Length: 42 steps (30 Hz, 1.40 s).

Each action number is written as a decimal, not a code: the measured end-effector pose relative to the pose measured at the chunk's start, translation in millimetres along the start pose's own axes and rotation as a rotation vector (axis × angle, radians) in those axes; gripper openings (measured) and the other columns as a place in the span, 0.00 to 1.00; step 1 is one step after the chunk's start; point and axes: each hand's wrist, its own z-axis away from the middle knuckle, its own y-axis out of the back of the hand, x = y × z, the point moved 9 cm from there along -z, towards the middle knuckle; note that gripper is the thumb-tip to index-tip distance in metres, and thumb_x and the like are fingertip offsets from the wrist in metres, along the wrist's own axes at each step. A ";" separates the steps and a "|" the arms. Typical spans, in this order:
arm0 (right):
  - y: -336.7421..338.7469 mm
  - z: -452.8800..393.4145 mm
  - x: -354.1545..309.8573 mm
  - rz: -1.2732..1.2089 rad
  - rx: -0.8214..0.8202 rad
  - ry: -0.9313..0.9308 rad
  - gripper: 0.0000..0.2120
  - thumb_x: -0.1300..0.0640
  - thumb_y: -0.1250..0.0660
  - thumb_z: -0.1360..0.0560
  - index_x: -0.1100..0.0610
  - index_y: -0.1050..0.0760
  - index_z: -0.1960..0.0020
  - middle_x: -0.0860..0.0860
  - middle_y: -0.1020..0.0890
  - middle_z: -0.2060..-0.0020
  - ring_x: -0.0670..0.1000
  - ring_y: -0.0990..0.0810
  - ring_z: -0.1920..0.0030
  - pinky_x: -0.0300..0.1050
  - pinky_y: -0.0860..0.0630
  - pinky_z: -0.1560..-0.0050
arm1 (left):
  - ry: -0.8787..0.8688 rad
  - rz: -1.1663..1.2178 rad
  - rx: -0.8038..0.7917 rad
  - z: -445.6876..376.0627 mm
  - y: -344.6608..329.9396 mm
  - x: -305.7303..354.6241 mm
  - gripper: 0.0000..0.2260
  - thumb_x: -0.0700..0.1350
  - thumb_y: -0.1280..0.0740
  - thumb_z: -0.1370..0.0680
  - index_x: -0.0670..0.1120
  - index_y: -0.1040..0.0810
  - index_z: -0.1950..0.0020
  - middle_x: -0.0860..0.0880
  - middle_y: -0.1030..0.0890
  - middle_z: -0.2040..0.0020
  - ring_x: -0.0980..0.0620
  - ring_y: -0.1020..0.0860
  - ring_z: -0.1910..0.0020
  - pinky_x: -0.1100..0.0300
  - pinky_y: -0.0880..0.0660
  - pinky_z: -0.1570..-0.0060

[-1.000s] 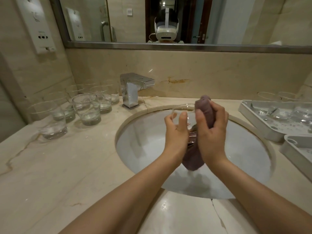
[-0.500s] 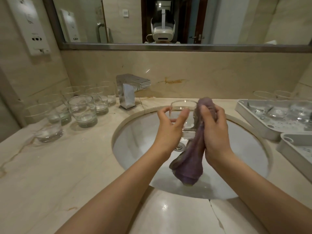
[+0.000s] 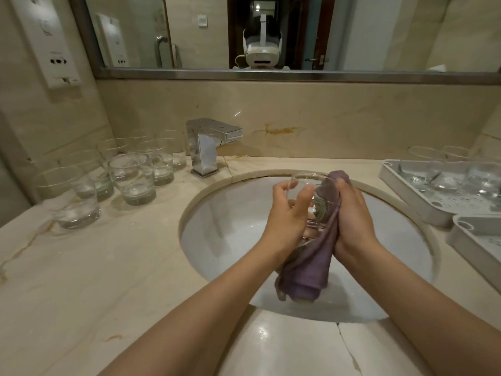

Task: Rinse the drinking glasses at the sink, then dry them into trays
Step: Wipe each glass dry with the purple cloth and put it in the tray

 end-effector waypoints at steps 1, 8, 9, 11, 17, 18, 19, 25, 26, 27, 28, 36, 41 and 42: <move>0.9 -0.1 2.0 -0.004 0.014 -0.020 0.17 0.51 0.36 0.22 0.61 0.29 0.38 0.62 0.20 0.48 0.61 0.19 0.49 0.59 0.22 0.45 | 0.004 -0.065 -0.027 0.3 -0.9 1.3 0.32 0.64 0.37 0.31 0.50 0.39 0.32 0.48 0.26 0.45 0.63 0.24 0.58 0.68 0.28 0.60; -14.2 19.8 -33.4 0.226 -0.034 0.253 0.03 0.53 0.36 0.21 0.50 0.27 0.47 0.50 0.21 0.51 0.48 0.22 0.51 0.45 0.25 0.47 | -0.025 -0.084 0.092 -4.6 21.1 2.4 0.25 0.56 0.31 0.25 0.55 0.42 0.37 0.44 0.27 0.42 0.50 0.24 0.48 0.59 0.26 0.52; -20.3 27.5 -42.7 0.342 -0.051 0.387 0.05 0.55 0.34 0.22 0.48 0.27 0.47 0.50 0.22 0.49 0.45 0.23 0.50 0.41 0.27 0.45 | 0.001 -0.030 0.102 -6.7 23.5 -1.6 0.23 0.57 0.34 0.24 0.53 0.40 0.35 0.44 0.26 0.41 0.50 0.23 0.47 0.58 0.25 0.52; -37.0 46.2 -49.7 0.605 -0.111 0.668 0.12 0.54 0.32 0.24 0.47 0.27 0.42 0.50 0.28 0.45 0.39 0.27 0.46 0.31 0.32 0.42 | 0.042 0.066 0.143 -10.1 29.2 -11.4 0.23 0.58 0.39 0.21 0.47 0.38 0.31 0.46 0.24 0.41 0.51 0.21 0.47 0.54 0.24 0.51; -38.0 52.0 -39.7 0.624 -0.055 0.820 0.17 0.47 0.34 0.27 0.47 0.27 0.39 0.46 0.32 0.46 0.34 0.30 0.45 0.30 0.33 0.41 | 0.080 0.131 0.177 -3.5 23.5 -17.4 0.26 0.60 0.42 0.20 0.44 0.36 0.30 0.40 0.21 0.41 0.46 0.19 0.47 0.54 0.20 0.56; -33.1 45.7 -42.8 0.567 -0.036 0.750 0.15 0.48 0.34 0.27 0.46 0.28 0.41 0.48 0.30 0.45 0.32 0.30 0.46 0.28 0.34 0.41 | 0.079 0.111 0.159 -1.1 19.4 -15.6 0.25 0.58 0.42 0.20 0.44 0.37 0.29 0.41 0.22 0.41 0.45 0.20 0.46 0.54 0.22 0.53; -27.1 37.1 -43.6 0.506 -0.027 0.653 0.13 0.48 0.34 0.27 0.46 0.27 0.43 0.50 0.27 0.44 0.35 0.28 0.45 0.31 0.32 0.39 | 0.071 0.093 0.139 0.2 15.4 -14.6 0.24 0.57 0.42 0.20 0.44 0.38 0.29 0.42 0.22 0.41 0.46 0.21 0.45 0.55 0.23 0.51; -8.8 12.5 -22.6 0.065 -0.019 0.074 0.03 0.54 0.37 0.21 0.54 0.26 0.50 0.52 0.19 0.58 0.49 0.18 0.59 0.45 0.20 0.54 | 0.038 0.014 -0.007 3.2 2.9 -5.0 0.40 0.67 0.33 0.32 0.46 0.38 0.28 0.45 0.23 0.42 0.50 0.21 0.49 0.59 0.25 0.54; -8.0 12.4 -20.6 0.067 -0.013 0.053 0.03 0.54 0.37 0.21 0.53 0.26 0.51 0.51 0.19 0.58 0.50 0.18 0.58 0.47 0.20 0.52 | 0.048 -0.032 -0.027 3.8 2.6 -3.6 0.44 0.70 0.31 0.35 0.49 0.39 0.28 0.45 0.24 0.40 0.52 0.22 0.48 0.60 0.25 0.54; -6.6 11.9 -18.0 0.061 -0.005 0.035 0.04 0.53 0.37 0.21 0.52 0.26 0.51 0.52 0.19 0.58 0.51 0.19 0.56 0.50 0.21 0.49 | 0.059 -0.077 -0.045 4.3 2.3 -3.3 0.45 0.71 0.30 0.37 0.51 0.41 0.27 0.45 0.26 0.38 0.53 0.23 0.46 0.64 0.27 0.55; -5.6 11.5 -15.8 0.059 0.004 0.017 0.04 0.52 0.36 0.21 0.52 0.26 0.51 0.53 0.19 0.56 0.53 0.19 0.54 0.53 0.22 0.47 | 0.073 -0.120 -0.058 4.3 2.4 -4.4 0.45 0.70 0.30 0.35 0.53 0.45 0.26 0.45 0.29 0.36 0.54 0.25 0.45 0.67 0.29 0.57; -30.4 36.2 -37.4 0.432 -0.097 0.442 0.12 0.55 0.34 0.22 0.50 0.26 0.39 0.51 0.24 0.44 0.36 0.25 0.45 0.33 0.31 0.41 | 0.059 0.097 0.197 -2.5 28.6 -1.7 0.25 0.61 0.39 0.22 0.48 0.38 0.32 0.43 0.23 0.41 0.46 0.22 0.42 0.46 0.25 0.40; -46.4 54.9 -32.6 0.664 -0.119 0.765 0.18 0.51 0.36 0.25 0.49 0.29 0.36 0.51 0.30 0.45 0.28 0.32 0.46 0.21 0.38 0.45 | 0.069 0.180 0.293 5.8 31.8 -2.8 0.35 0.68 0.43 0.27 0.43 0.35 0.31 0.41 0.22 0.41 0.45 0.21 0.42 0.43 0.24 0.41; -41.6 48.7 -34.1 0.605 -0.089 0.717 0.16 0.50 0.37 0.25 0.47 0.29 0.38 0.49 0.29 0.45 0.30 0.31 0.45 0.24 0.36 0.43 | 0.068 0.164 0.271 7.4 28.5 -2.1 0.30 0.65 0.44 0.23 0.44 0.36 0.31 0.43 0.22 0.42 0.46 0.22 0.42 0.45 0.24 0.41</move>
